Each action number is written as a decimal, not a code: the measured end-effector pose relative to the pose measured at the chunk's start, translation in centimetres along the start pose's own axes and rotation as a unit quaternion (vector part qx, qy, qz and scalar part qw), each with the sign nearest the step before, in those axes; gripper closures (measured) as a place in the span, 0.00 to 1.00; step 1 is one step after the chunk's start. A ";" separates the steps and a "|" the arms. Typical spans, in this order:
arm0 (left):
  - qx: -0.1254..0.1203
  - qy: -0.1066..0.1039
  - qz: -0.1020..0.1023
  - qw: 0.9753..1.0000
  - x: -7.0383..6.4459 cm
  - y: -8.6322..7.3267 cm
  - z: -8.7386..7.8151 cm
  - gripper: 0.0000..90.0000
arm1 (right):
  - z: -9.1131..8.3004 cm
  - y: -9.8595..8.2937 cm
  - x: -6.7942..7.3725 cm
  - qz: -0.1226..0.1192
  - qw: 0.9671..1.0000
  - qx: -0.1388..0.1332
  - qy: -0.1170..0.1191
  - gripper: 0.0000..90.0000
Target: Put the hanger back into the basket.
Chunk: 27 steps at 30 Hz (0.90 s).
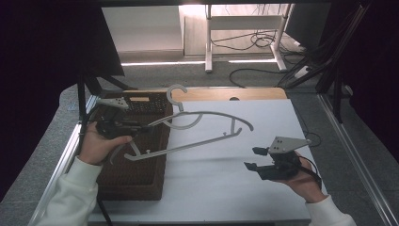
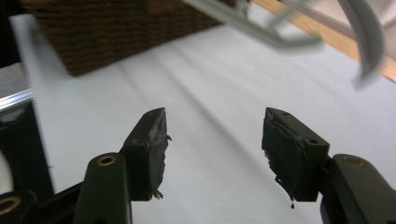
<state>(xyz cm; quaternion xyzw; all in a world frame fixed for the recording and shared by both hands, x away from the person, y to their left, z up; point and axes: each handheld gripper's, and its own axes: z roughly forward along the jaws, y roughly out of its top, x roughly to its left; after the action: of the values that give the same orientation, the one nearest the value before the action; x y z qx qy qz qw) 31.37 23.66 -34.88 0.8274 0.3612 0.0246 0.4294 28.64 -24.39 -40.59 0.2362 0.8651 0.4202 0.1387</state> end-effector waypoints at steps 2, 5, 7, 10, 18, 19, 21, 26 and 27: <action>-0.006 0.003 -0.004 1.000 0.1 -0.6 -0.4 0.91 | 0.1 -0.3 -0.4 0.017 1.000 0.006 -0.008 0.44; -0.015 0.014 -0.006 1.000 0.1 -1.3 -1.0 0.91 | 0.4 -0.7 -1.1 0.039 0.999 0.015 -0.021 0.44; -0.021 0.020 -0.007 1.000 0.2 -1.7 -1.5 0.91 | 0.6 -1.0 -1.3 0.050 0.998 0.020 -0.024 0.43; -0.031 0.030 -0.009 0.999 0.2 -2.4 -2.4 0.91 | 0.7 -1.2 -1.4 0.055 0.998 0.033 -0.027 0.42; -0.056 0.065 -0.022 0.996 0.6 -4.6 -4.8 0.91 | 1.1 -1.6 -1.7 0.059 0.997 0.049 -0.027 0.41; -0.059 0.067 -0.026 0.996 0.8 -4.9 -5.1 0.91 | 1.1 -1.6 -1.7 0.059 0.997 0.050 -0.027 0.41; -0.065 0.071 -0.032 0.995 1.1 -5.4 -5.6 0.91 | 1.2 -1.6 -1.7 0.061 0.996 0.053 -0.026 0.41; -0.076 0.086 -0.049 0.992 2.0 -6.8 -7.0 0.91 | 1.5 -1.8 -1.9 0.061 0.996 0.060 -0.025 0.41; -0.080 0.089 -0.053 0.991 2.2 -7.1 -7.2 0.91 | 1.5 -1.9 -1.9 0.062 0.996 0.060 -0.025 0.41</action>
<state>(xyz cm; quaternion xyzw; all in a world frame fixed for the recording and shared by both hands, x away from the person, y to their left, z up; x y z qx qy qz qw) 26.34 32.63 -36.07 0.7648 0.4381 0.1045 0.4607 30.38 -25.38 -42.90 0.3075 0.8689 0.3691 0.1195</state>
